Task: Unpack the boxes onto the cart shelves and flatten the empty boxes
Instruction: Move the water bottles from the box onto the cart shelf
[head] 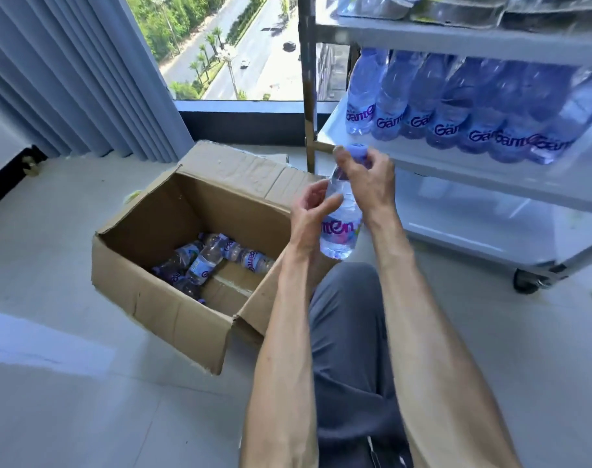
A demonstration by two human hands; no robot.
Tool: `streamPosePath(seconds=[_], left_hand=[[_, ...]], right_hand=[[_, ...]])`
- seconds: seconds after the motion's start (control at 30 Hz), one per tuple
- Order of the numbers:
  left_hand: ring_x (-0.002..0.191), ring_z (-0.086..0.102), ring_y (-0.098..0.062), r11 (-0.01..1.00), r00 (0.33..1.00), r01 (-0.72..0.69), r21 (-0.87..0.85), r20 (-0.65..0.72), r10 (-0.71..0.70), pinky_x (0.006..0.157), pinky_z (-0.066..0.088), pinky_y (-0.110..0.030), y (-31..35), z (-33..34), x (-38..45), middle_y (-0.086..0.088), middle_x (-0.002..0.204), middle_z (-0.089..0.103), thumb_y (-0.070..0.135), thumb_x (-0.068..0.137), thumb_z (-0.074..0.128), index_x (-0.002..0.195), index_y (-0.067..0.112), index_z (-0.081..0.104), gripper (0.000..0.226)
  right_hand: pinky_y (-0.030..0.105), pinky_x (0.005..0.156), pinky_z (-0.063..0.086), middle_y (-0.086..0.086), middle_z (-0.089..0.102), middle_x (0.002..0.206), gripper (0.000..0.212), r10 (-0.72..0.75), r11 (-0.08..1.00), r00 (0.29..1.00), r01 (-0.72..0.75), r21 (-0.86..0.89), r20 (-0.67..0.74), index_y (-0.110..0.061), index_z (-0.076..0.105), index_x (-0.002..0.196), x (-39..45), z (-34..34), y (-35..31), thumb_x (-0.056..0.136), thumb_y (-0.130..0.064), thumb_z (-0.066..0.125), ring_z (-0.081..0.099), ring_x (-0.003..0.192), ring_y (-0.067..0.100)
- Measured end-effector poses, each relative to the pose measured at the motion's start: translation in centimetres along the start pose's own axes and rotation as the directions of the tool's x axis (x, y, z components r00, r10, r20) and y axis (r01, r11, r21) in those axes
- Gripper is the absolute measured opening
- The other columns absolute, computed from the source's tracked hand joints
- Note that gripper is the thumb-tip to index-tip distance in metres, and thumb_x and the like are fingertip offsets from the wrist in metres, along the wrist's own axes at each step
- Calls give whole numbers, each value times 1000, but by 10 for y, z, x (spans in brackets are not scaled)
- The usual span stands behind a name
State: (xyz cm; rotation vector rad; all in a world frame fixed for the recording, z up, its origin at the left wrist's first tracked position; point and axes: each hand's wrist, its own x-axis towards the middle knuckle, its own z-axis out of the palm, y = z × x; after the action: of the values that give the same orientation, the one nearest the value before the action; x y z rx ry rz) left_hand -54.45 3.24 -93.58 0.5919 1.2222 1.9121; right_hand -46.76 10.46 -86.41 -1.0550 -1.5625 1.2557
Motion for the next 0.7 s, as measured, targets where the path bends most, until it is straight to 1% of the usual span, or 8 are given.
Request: streamPosePath(seconds=[0.07,0.13,0.2,0.3,0.4,0.5,0.57,0.7], left_hand=[[91,63,-26,980,993,116,-159,-2,-118,85,48,-40,-3,6,-12,-15,98,69,30,84,64,108,3,68,37],[95,62,-27,968,970,240,-73,-24,-242,92,46,-44,-9,14,-23,-15,103,69,38,94,51,109,4,68,41],[110,56,-34,918,913,397,-10,111,-394,108,37,-50,-14,25,-38,-24,121,62,37,97,46,124,-3,59,50],[93,66,-32,844,816,536,12,248,-522,87,53,-41,-22,46,-72,-14,99,70,34,88,49,109,5,65,39],[80,70,-35,788,716,613,54,384,-583,77,54,-42,-45,56,-103,-14,90,71,38,94,39,96,9,75,46],[75,68,-35,771,718,637,12,353,-600,73,54,-39,-50,65,-120,-16,90,66,41,93,38,94,6,73,50],[67,71,-26,805,761,593,-1,327,-560,63,58,-32,-54,67,-125,-9,78,71,42,84,42,78,13,80,48],[60,64,-28,868,842,496,-33,262,-471,53,51,-29,-68,70,-125,-10,75,69,44,96,29,78,12,76,59]], right_hand=[[40,70,52,14,68,76,38,-3,995,1000,2,98,7,-8,68,80,-17,-26,-10,81,-46,71,56,68,15],[35,66,50,10,68,75,32,-20,977,998,8,215,54,-11,68,78,-36,-51,-20,84,-43,70,60,68,16],[31,62,51,9,71,78,28,-5,955,996,-22,296,89,-14,68,81,-52,-72,-28,88,-41,67,64,71,17],[35,66,53,15,70,80,23,-3,925,987,-58,375,160,-11,67,88,-72,-98,-31,88,-35,68,65,75,25],[37,69,55,21,68,82,22,-32,935,973,-52,352,228,-11,64,90,-87,-119,-25,85,-32,69,66,75,30],[35,67,53,24,69,83,21,-11,950,981,-50,307,193,-11,63,83,-99,-129,-20,84,-31,69,67,73,31],[33,66,50,25,70,85,23,-15,960,994,-16,279,109,-10,65,82,-102,-129,-16,83,-33,69,68,73,25],[39,79,58,6,75,89,31,-55,993,998,51,110,37,-16,70,92,-104,-126,-3,76,-42,75,71,83,17]])
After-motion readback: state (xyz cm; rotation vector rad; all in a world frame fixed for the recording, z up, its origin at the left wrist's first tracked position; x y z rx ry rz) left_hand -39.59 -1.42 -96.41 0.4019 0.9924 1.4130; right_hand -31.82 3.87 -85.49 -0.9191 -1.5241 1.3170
